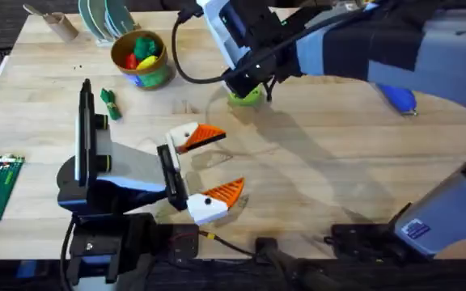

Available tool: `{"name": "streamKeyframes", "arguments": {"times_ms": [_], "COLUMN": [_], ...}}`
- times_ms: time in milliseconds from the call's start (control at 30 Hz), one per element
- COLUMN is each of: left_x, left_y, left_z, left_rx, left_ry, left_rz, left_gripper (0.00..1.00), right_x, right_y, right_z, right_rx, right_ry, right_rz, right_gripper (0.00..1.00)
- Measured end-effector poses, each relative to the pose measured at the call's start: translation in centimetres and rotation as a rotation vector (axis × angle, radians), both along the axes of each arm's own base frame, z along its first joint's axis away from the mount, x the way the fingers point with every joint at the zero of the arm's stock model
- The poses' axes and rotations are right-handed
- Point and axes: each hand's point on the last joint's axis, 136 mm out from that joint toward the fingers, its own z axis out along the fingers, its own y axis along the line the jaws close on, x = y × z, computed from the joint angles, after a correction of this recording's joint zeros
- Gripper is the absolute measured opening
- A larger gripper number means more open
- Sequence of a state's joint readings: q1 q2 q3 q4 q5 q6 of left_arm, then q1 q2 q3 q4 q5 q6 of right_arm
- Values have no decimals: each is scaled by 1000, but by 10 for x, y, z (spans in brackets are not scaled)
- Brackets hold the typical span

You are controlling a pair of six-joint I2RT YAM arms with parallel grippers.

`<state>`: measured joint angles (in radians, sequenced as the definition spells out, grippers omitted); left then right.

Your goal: Pick up the gripper from the table and insert it into the empty holder that is missing its gripper. Then pick up a screw, insert it into the mounting hole, and use the screwdriver to tighten it. Finally, clean up the table by picking up the vegetable and placing it into the bucket.

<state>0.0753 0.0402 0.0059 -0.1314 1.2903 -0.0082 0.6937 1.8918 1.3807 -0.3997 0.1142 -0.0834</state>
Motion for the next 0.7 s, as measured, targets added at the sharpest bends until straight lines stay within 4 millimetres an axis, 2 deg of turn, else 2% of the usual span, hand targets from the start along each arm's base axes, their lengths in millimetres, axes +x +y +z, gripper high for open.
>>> {"name": "streamKeyframes", "arguments": {"times_ms": [200,300,467,567,600,633,667,700], "left_x": [0,0,0,0,0,0,0,0], "left_y": [0,0,0,0,0,0,0,0], "left_z": [0,0,0,0,0,0,0,0], "left_rx": [0,0,0,0,0,0,0,0], "left_ry": [0,0,0,0,0,0,0,0], "left_rz": [0,0,0,0,0,0,0,0], "left_gripper": [993,993,993,993,993,993,993,992], "right_x": [6,4,-2,-12,-18,-35,-42,-58], "right_y": [-11,-14,-16,-13,-11,-4,-2,7], "right_z": [13,27,76,108,117,137,141,152], "right_rx": [-71,-77,-36,6,22,52,56,66], "right_ry": [-27,-34,-89,-109,-108,-88,-77,-48], "right_rz": [-22,-20,0,34,50,103,121,170], "right_gripper": [16,16,16,16,16,16,16,16]}}
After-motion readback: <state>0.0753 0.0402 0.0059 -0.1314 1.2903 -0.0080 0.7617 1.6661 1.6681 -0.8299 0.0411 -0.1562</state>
